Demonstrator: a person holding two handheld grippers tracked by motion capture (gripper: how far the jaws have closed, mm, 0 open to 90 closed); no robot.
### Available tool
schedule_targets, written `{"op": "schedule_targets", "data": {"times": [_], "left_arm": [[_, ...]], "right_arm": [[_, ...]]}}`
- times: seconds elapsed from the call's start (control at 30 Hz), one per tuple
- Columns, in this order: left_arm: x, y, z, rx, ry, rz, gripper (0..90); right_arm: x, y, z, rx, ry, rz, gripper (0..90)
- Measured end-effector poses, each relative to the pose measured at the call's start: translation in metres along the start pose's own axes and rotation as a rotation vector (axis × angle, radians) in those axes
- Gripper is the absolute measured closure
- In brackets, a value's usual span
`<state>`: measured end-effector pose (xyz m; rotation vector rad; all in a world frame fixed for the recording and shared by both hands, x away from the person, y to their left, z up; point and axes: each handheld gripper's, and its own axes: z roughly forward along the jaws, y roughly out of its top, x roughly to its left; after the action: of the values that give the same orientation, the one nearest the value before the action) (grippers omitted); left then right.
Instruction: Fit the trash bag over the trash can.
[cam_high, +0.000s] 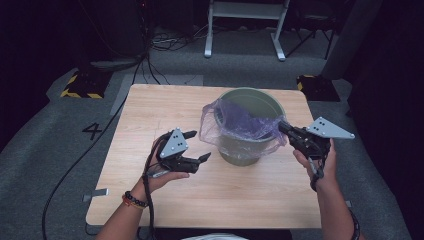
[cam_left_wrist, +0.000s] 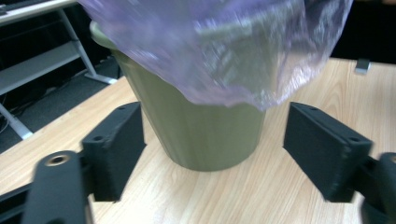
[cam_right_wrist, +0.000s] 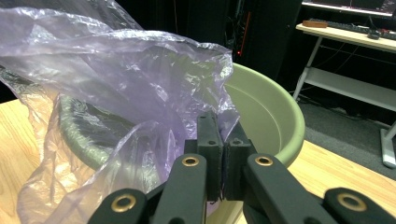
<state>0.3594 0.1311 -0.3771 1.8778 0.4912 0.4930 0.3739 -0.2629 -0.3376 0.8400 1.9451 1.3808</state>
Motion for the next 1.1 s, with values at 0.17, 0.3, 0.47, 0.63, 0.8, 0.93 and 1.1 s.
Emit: {"op": "schedule_targets", "data": {"times": [0.17, 0.3, 0.47, 0.63, 0.8, 0.93, 1.1], "left_arm": [[0.010, 0.014, -0.010, -0.031, 0.003, -0.013, 16.4], [0.023, 0.027, -0.007, -0.004, 0.059, -0.051, 19.4], [0.040, 0.040, 0.007, 0.003, 0.085, -0.075, 19.9], [0.050, 0.048, 0.025, 0.039, 0.091, -0.074, 22.7], [0.047, 0.046, 0.040, 0.086, 0.094, -0.027, 41.3], [0.041, 0.040, 0.051, 0.114, 0.053, 0.012, 61.6], [0.040, 0.033, 0.058, 0.128, 0.039, 0.015, 76.6]], "right_arm": [[-0.002, -0.002, -0.002, -0.001, 0.001, -0.004, 88.0], [-0.004, -0.003, -0.005, -0.002, 0.002, -0.004, 87.5], [-0.005, -0.005, -0.007, 0.002, 0.001, -0.003, 87.3], [-0.009, -0.006, -0.009, 0.010, -0.008, 0.000, 87.3], [-0.014, -0.010, -0.010, 0.010, -0.016, 0.017, 87.3], [-0.016, -0.013, -0.011, 0.012, -0.019, 0.026, 87.3], [-0.019, -0.017, -0.010, 0.022, -0.024, 0.035, 87.3]]}}
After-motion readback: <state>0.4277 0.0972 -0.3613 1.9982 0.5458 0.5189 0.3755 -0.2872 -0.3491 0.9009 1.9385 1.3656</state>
